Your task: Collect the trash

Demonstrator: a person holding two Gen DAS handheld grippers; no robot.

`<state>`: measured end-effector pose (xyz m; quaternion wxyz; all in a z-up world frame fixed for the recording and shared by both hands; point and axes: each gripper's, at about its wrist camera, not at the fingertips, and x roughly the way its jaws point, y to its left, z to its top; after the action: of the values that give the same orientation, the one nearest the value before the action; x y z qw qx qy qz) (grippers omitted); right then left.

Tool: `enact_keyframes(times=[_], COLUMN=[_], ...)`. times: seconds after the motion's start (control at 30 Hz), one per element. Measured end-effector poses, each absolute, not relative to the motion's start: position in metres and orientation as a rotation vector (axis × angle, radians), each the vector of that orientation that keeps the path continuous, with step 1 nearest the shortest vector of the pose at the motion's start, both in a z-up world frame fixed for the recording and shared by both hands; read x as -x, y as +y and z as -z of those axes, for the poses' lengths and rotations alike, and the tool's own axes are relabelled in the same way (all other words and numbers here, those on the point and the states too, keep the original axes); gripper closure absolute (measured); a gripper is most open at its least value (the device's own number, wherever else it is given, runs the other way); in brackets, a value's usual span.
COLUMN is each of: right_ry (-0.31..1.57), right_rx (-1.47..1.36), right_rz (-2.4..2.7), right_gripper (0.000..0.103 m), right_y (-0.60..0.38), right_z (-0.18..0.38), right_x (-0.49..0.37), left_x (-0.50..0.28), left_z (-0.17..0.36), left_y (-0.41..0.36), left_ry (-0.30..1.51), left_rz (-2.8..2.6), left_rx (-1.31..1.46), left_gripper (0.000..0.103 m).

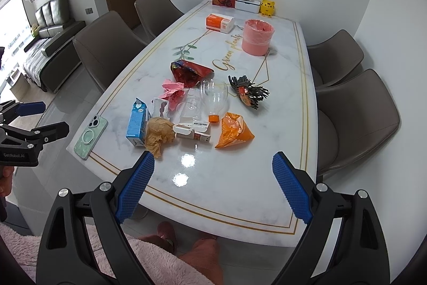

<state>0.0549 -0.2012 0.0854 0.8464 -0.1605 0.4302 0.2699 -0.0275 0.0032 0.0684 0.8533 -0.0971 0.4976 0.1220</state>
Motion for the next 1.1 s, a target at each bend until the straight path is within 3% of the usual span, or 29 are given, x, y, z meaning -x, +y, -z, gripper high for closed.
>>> enact_keyframes(times=[0.3, 0.77, 1.1], right_ry=[0.879, 0.890, 0.918], right_rx=[0.351, 0.383, 0.418], right_rz=[-0.516, -0.532, -0.522], right_gripper=[0.016, 0.016, 0.016], right_y=[-0.197, -0.176, -0.170], right_z=[-0.059, -0.009, 0.020], right_x=[-0.075, -0.114, -0.145], left_x=[0.011, -0.063, -0.084], left_z=[-0.039, 0.104, 0.160], left_y=[0.012, 0.057, 0.071], left_ry=[1.058, 1.111, 1.153], left_rz=[-0.303, -0.471, -0.538], left_rx=[0.223, 0.290, 0.319], left_gripper=[0.004, 0.004, 0.004])
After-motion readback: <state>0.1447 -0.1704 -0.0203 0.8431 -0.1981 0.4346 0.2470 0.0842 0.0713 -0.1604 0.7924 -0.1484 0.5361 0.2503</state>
